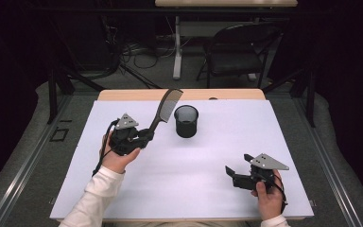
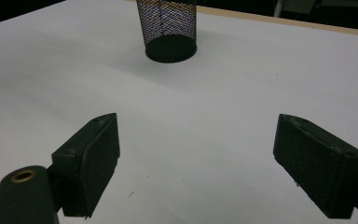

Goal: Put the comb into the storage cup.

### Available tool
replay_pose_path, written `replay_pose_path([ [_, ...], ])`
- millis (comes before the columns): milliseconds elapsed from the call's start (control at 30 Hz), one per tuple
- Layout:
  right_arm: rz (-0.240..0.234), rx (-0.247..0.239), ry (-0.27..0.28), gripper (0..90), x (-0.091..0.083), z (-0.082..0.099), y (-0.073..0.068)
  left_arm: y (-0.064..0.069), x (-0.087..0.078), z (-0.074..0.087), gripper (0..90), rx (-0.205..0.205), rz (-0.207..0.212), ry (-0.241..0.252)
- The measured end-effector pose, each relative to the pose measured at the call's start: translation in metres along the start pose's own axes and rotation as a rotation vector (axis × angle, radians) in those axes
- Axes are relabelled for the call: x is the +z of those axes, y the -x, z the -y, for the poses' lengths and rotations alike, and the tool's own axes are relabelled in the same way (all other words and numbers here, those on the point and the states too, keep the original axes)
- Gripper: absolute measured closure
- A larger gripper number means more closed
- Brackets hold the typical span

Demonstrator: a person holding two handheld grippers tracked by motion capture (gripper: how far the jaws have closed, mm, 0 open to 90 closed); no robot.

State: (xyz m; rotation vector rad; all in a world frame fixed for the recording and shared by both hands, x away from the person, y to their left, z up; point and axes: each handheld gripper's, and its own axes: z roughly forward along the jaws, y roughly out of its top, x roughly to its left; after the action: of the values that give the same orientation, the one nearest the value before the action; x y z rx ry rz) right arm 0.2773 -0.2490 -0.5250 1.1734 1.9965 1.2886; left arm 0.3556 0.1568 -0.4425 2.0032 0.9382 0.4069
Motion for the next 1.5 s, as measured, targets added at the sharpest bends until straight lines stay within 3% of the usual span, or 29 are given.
replay_pose_path([
  [267,0.003,0.001,0.009,14.4,-0.001,0.000,0.000,0.004,0.002,0.005,73.1,0.016,0.004,0.020],
  [900,0.003,0.009,0.007,14.3,-0.001,0.000,0.000,0.005,0.001,0.014,73.1,-0.002,-0.007,0.090],
  [1300,0.004,0.022,0.015,14.0,0.002,0.000,-0.001,0.012,0.008,0.021,73.0,0.001,-0.009,0.099],
  [1500,0.008,0.026,0.018,12.9,0.003,-0.001,-0.002,0.014,0.011,0.022,73.0,0.010,0.017,0.081],
])
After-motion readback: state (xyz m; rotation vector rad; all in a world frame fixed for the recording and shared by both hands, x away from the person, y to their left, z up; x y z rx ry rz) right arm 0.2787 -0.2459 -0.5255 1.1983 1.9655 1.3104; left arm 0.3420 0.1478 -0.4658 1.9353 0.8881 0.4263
